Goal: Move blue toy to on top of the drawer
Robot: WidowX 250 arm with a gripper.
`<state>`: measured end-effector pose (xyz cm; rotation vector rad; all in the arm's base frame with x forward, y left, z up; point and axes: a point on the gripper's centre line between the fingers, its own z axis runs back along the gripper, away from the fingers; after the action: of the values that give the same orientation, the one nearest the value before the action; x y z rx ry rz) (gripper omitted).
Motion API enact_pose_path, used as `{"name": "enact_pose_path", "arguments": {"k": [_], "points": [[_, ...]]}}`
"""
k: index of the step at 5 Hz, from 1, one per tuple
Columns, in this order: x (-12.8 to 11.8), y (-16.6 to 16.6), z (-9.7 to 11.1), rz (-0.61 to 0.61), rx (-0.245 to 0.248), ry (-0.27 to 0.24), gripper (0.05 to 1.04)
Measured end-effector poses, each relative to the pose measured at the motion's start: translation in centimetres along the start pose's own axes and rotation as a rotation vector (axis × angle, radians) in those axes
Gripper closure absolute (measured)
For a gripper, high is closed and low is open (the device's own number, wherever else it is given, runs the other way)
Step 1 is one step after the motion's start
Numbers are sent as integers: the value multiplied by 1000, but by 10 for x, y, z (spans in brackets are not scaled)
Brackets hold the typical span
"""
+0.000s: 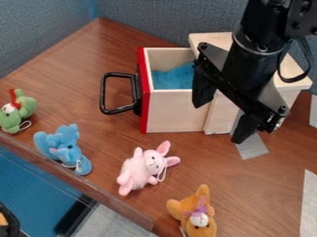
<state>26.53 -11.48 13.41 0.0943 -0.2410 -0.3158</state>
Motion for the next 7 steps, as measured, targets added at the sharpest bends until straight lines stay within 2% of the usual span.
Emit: {"name": "enact_pose_path", "arguments": {"k": [1, 3, 4, 5, 6, 7], "points": [[-3, -1, -6, -5, 1, 27, 83], [-16, 63, -20, 148, 1, 107, 83], [-35, 101, -16, 231, 15, 111, 83], [-65, 135, -28, 252, 15, 112, 83], [-87, 147, -44, 241, -16, 102, 83], [-111, 153, -68, 216, -29, 125, 83]]}}
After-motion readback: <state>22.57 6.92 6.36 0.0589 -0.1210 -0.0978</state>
